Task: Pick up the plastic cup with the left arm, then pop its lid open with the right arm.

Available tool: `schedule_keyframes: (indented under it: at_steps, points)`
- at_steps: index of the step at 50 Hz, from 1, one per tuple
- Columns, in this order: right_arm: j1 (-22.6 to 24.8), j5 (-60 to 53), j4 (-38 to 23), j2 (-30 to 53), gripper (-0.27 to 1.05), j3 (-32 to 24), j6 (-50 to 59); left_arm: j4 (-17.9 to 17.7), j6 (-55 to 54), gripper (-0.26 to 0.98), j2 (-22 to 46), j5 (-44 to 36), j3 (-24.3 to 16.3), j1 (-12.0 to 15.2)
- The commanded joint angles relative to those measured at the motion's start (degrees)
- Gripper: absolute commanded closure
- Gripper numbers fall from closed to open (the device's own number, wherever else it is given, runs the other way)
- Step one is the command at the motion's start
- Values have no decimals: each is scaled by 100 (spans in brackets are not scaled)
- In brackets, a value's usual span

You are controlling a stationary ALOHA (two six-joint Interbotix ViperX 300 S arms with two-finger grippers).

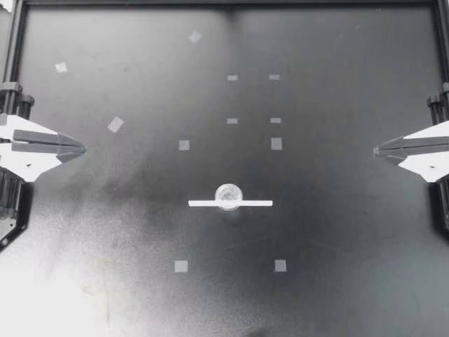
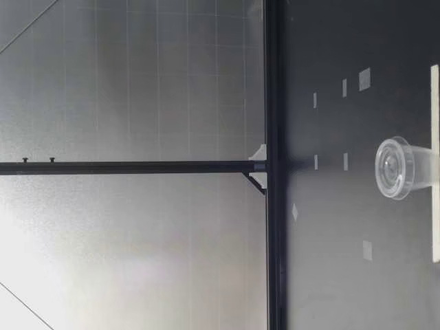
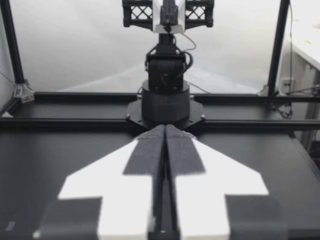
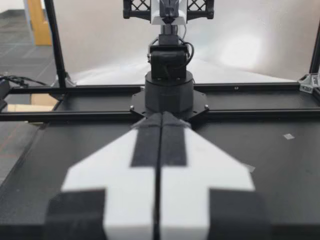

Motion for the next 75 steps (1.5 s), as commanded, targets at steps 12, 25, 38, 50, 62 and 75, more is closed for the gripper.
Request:
schedule_keyframes:
  at_steps: [12, 25, 38, 50, 62, 75]
  points:
    - [-176, 536, 360, 554, 88, -193, 290, -53, 35, 85, -18, -9, 422, 26]
    - [-352, 1600, 185, 1336, 88, -1266, 237, -62, 88, 85, 615, 316, -158, 26]
    - [-352, 1890, 176, 2171, 88, -1644, 255, -62, 44, 85, 2004, 264, -475, 26]
    - [-334, 2030, 176, 2997, 88, -1916, 255, -62, 44, 78, 3199, -404, -668, 26]
    - [-237, 2048, 185, 3806, 88, -2145, 255, -105, -9, 57, 3876, -879, -677, 26]
    - [-158, 1907, 193, 4430, 88, -2347, 264, -185, -123, 30, 4438, -1178, -562, 26]
